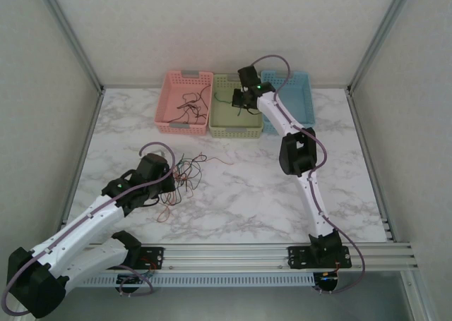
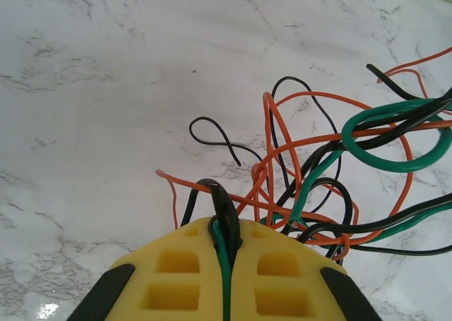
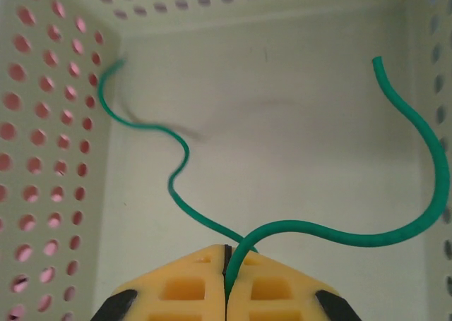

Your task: Untangle the cables

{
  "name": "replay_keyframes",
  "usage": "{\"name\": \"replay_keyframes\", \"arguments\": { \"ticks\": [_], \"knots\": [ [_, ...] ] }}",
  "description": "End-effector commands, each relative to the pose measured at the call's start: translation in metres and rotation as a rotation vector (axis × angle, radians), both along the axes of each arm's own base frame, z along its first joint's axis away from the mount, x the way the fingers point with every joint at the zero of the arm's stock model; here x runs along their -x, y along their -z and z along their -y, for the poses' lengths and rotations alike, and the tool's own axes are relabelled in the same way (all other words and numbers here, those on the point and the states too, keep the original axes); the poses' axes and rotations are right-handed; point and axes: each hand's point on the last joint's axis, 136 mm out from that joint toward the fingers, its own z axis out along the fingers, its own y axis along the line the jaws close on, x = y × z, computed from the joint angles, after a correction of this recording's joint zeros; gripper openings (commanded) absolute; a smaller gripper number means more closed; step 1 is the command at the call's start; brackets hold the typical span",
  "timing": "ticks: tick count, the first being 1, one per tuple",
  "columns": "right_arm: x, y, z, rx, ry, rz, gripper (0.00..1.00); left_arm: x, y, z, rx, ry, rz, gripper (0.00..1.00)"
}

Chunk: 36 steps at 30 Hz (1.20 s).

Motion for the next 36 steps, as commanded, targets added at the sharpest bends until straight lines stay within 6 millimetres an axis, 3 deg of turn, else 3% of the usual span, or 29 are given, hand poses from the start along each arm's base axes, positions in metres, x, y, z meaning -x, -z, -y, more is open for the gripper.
{"name": "replay_keyframes", "arguments": {
  "ticks": [1,8,10,12,16,26,31,33,36],
  "knots": [
    [0.01,0.011,-0.011,-0.005,-0.053,-0.048,0.0,-0.001,0.0,0.0,0.015,-0.003,0.004,0.0],
    [0.016,0.026,-0.018,0.01,-0.085,-0.078,0.0,0.0,0.001,0.0,0.017,0.0,0.0,0.0],
    [0.018,0.019,-0.018,0.006,-0.087,-0.076,0.12,0.0,0.001,0.0,0.017,0.001,-0.001,0.0],
    [0.02,0.008,-0.019,-0.002,-0.092,-0.067,0.27,0.0,0.0,0.001,0.021,0.002,0.002,0.0],
    [0.026,-0.021,-0.018,-0.005,-0.091,-0.041,0.4,0.0,-0.002,0.001,0.029,0.004,0.006,0.0],
    [0.053,-0.104,-0.005,-0.006,-0.092,0.045,0.47,0.003,-0.006,0.002,0.036,0.014,0.015,0.0],
    [0.078,-0.126,-0.002,-0.063,-0.089,0.046,0.48,0.002,-0.009,0.002,0.04,0.019,0.024,0.0],
    [0.092,-0.136,-0.01,-0.098,-0.127,0.07,0.47,0.002,-0.01,0.003,0.042,0.024,0.025,0.0],
    [0.128,-0.158,-0.034,-0.218,-0.255,0.1,0.45,0.002,-0.012,0.009,0.06,0.046,0.023,0.0]
  ]
}}
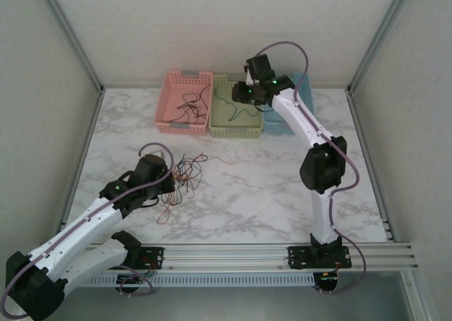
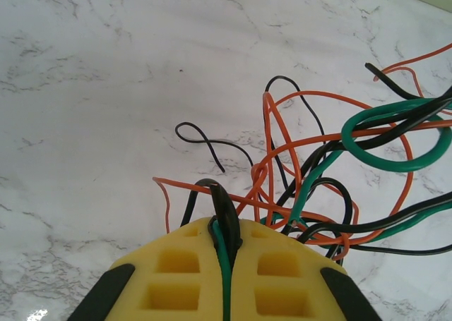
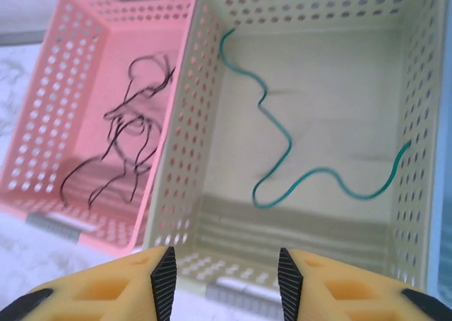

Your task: Untangle the cables

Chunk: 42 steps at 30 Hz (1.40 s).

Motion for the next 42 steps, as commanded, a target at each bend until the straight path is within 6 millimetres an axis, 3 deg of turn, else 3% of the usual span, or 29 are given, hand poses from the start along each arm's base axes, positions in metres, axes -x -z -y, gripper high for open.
{"name": "replay_keyframes", "arguments": {
  "ticks": [1,4,9,17,24,28,36,42],
  "knots": [
    [0.045,-0.027,-0.041,-0.16,-0.177,0.015,0.45,-0.001,-0.008,0.009,0.041,0.044,0.012,0.0],
    [0.091,-0.027,-0.055,-0.25,-0.309,-0.038,0.45,-0.002,-0.01,0.022,0.083,0.092,0.009,0.0],
    [0.156,-0.012,-0.054,-0.266,-0.428,-0.047,0.44,-0.004,-0.012,0.032,0.105,0.132,0.011,0.0],
    [0.224,0.008,-0.047,-0.273,-0.538,-0.091,0.47,-0.006,-0.01,0.035,0.11,0.142,0.006,0.0],
    [0.23,0.014,-0.055,-0.283,-0.581,-0.109,0.54,-0.003,-0.011,0.037,0.122,0.151,-0.001,0.0],
    [0.234,0.013,-0.064,-0.319,-0.609,-0.142,0.51,-0.002,-0.011,0.036,0.12,0.149,-0.003,0.0],
    [0.245,0.028,-0.077,-0.318,-0.656,-0.205,0.48,-0.002,-0.013,0.035,0.115,0.15,-0.002,0.0],
    [0.244,0.032,-0.08,-0.31,-0.661,-0.205,0.37,-0.002,-0.012,0.035,0.116,0.15,-0.006,0.0]
  ]
}}
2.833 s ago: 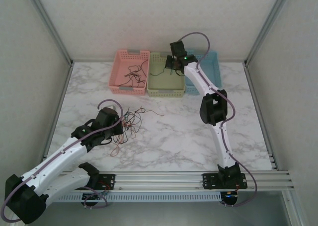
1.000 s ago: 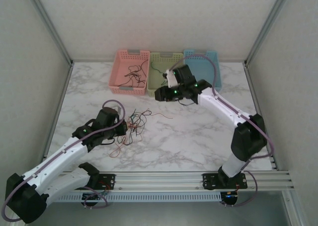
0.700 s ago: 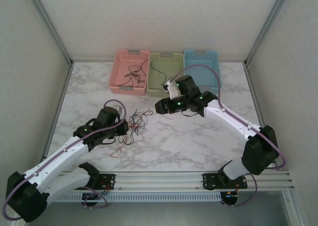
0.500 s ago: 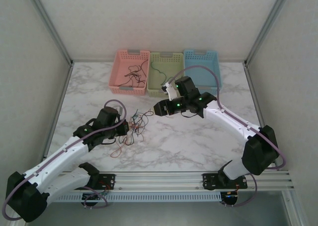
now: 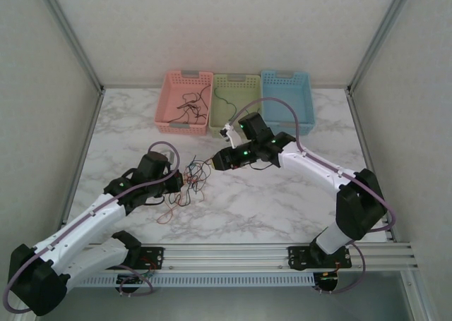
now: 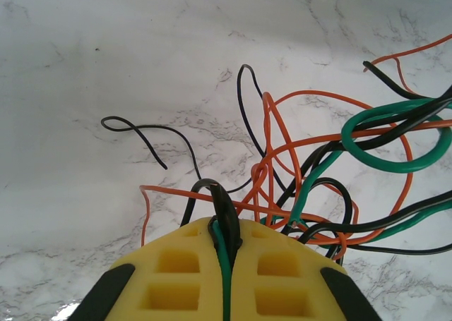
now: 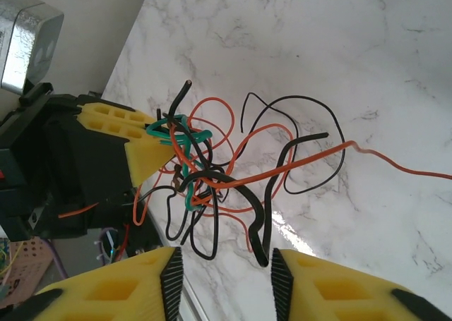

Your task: Untangle the cables

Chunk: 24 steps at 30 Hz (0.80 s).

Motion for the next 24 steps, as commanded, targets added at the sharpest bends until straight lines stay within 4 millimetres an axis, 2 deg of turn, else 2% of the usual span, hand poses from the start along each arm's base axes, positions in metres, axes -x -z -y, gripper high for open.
{"name": "replay_keyframes", "arguments": {
  "ticks": [1,3,5,7,9,12,16,24],
  "knots": [
    [-0.002,-0.009,-0.009,-0.031,-0.026,0.011,0.34,-0.003,-0.014,0.003,0.025,0.008,0.028,0.0],
    [-0.003,-0.009,-0.009,-0.029,-0.025,0.01,0.27,-0.003,-0.015,0.002,0.028,0.008,0.031,0.0],
    [-0.004,-0.01,-0.009,-0.028,-0.022,0.015,0.25,-0.002,-0.015,0.002,0.028,0.008,0.033,0.0],
    [-0.004,-0.011,-0.007,-0.017,-0.023,0.028,0.31,-0.001,-0.015,0.001,0.025,0.01,0.031,0.0],
    [-0.004,-0.016,-0.004,-0.002,-0.031,0.061,0.45,0.0,-0.015,0.0,0.02,0.01,0.029,0.0],
    [-0.007,-0.032,0.007,0.004,-0.021,0.185,0.54,0.001,-0.018,-0.002,0.02,0.003,0.028,0.0],
    [-0.012,-0.051,0.02,-0.022,0.016,0.369,0.59,0.006,-0.038,0.002,0.082,0.013,0.063,0.0],
    [-0.026,-0.041,0.042,-0.046,0.14,0.493,0.6,0.013,-0.057,-0.003,0.096,0.021,0.092,0.0]
  ]
}}
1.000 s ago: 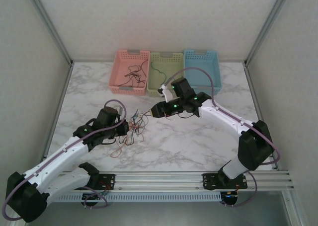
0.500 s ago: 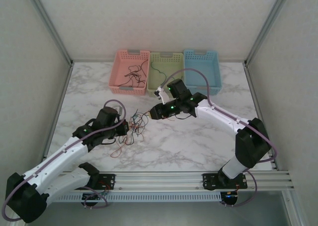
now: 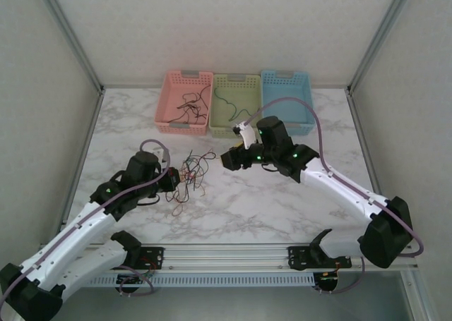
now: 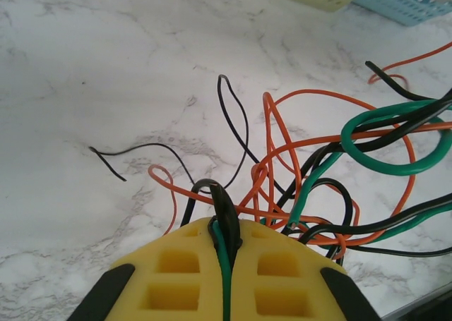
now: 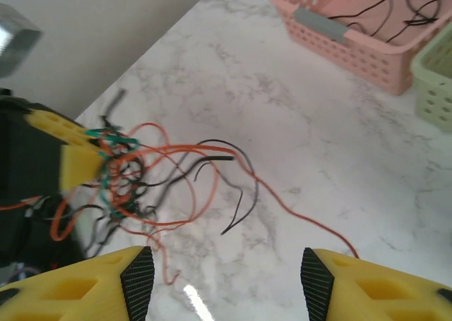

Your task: Untangle the cables

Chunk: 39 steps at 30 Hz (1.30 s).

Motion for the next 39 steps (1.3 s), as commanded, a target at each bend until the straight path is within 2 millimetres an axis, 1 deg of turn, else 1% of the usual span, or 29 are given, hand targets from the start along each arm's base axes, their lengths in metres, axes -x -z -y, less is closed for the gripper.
{"name": "replay_keyframes", "arguments": {
  "ticks": [1,3,5,9,14,18,25,31,36,39],
  "knots": [
    [-0.013,0.005,0.003,-0.014,0.031,0.076,0.6,0.006,-0.012,0.002,0.033,0.018,-0.001,0.0],
    [-0.008,0.013,-0.002,-0.008,-0.023,0.07,0.59,0.007,-0.017,0.003,0.048,0.025,0.005,0.0],
    [-0.008,0.018,-0.005,-0.002,-0.049,0.076,0.58,0.008,-0.021,0.004,0.054,0.029,0.008,0.0],
    [-0.006,0.014,-0.012,-0.037,-0.095,0.126,0.58,0.009,-0.023,0.006,0.056,0.043,0.003,0.0],
    [-0.006,0.018,-0.024,-0.045,-0.163,0.124,0.61,0.011,-0.025,0.009,0.071,0.06,-0.003,0.0],
    [-0.007,0.015,-0.03,-0.065,-0.197,0.147,0.62,0.013,-0.026,0.011,0.079,0.072,-0.008,0.0],
    [0.001,0.012,-0.042,-0.092,-0.296,0.129,0.59,0.013,-0.027,0.012,0.081,0.079,-0.011,0.0],
    [-0.009,0.01,-0.047,-0.079,-0.294,0.163,0.58,0.014,-0.025,0.013,0.079,0.089,-0.017,0.0],
    [-0.019,0.01,-0.047,-0.059,-0.266,0.201,0.52,0.015,-0.025,0.013,0.078,0.09,-0.018,0.0],
    [-0.023,0.008,-0.047,-0.051,-0.257,0.215,0.44,0.015,-0.024,0.013,0.076,0.092,-0.023,0.0]
  ]
}}
